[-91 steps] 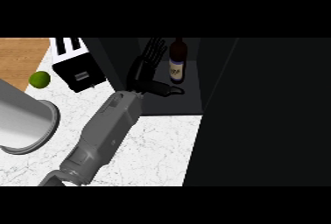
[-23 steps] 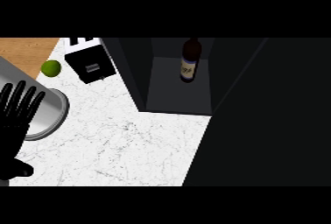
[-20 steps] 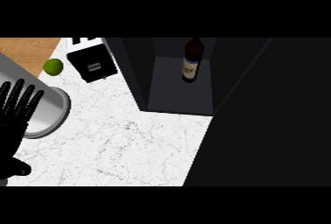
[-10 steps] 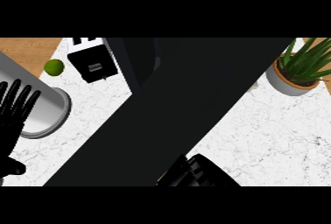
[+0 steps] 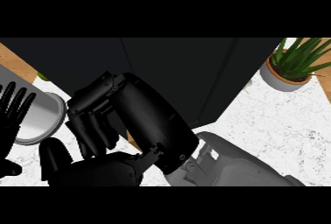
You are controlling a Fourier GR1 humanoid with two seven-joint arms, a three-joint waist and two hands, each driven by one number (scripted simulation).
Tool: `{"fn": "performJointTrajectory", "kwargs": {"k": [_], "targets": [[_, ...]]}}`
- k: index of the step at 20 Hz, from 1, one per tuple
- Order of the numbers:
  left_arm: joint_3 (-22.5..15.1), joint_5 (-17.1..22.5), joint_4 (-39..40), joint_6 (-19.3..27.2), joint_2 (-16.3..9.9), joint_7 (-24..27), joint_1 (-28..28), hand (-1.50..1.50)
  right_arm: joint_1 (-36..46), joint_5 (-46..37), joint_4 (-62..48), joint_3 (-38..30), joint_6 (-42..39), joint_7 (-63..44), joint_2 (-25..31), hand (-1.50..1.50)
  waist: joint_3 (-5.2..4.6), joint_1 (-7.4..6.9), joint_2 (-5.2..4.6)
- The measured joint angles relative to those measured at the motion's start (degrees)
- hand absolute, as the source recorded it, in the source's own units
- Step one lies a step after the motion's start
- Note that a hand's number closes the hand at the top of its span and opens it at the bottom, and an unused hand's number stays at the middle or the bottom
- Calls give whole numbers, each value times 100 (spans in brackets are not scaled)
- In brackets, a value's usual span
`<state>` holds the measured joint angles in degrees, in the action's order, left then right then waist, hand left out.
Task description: Pick up the wine, place it into the cabinet and close the cabinet
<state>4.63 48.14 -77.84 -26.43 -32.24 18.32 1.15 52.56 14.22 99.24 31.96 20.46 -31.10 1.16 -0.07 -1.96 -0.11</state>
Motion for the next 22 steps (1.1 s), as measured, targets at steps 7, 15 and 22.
{"fn": "performJointTrajectory", "kwargs": {"k": [7, 15, 22], "targets": [[149, -201, 53, -129, 109, 133, -45, -150, 352, 616, -1203, -497, -125, 581, -97, 150, 24, 76, 17], [265, -296, 184, -357, 183, 128, -8, -150, 169, 596, -2184, -901, -885, 1458, -100, 150, 22, 106, 86], [263, -201, 176, -308, 229, -117, 63, -150, 230, 608, -2652, -1037, -1566, 2002, -54, 150, -41, 66, 187]]}}
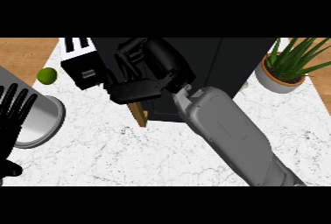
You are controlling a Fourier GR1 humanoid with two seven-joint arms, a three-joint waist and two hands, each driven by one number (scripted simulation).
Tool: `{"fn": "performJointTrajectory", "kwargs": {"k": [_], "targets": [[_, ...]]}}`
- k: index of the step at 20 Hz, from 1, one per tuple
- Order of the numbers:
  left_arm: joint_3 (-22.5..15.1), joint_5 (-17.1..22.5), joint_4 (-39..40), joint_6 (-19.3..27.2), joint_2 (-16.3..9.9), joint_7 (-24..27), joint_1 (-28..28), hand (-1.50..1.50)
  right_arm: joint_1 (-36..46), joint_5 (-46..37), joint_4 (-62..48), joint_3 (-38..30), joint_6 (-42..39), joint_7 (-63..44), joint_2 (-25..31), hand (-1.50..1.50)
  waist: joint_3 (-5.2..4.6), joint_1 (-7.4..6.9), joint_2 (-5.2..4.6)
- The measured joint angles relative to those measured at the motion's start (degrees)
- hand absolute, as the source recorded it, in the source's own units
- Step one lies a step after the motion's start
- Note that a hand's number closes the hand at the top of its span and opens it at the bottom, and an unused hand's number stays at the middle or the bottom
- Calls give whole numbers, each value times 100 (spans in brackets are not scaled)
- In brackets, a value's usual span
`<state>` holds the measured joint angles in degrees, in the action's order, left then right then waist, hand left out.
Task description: Pick up the wine, place it into the cabinet and close the cabinet
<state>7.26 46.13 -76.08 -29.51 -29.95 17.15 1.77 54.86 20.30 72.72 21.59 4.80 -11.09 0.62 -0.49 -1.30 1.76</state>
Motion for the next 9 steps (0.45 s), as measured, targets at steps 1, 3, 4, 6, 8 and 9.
{"fn": "performJointTrajectory", "kwargs": {"k": [1, 3, 4, 6, 8, 9], "targets": [[6, 19, 3, 32, 12, -22, 22, -150, 6, -5, -51, -10, -94, 87, 23, 150, -10, -10, 7], [10, 26, -11, 59, 25, -46, 36, -150, 31, 11, -108, -32, -203, 114, 49, 150, -23, -19, 13], [3, 25, 3, 37, 23, -55, 52, -150, 45, 9, -152, -44, -257, 157, 63, 150, -27, -28, 18], [-6, 21, 17, 35, 22, -82, 72, -150, 38, -33, -213, -50, -322, 294, 73, 150, -36, -39, 32], [-10, 77, -33, 64, 18, -159, 114, -150, 37, -48, -257, -59, -393, 374, 94, 150, -44, -54, 41], [3, 76, -29, 80, 20, -156, 130, -150, 44, -37, -272, -66, -436, 393, 93, 150, -44, -49, 40]]}}
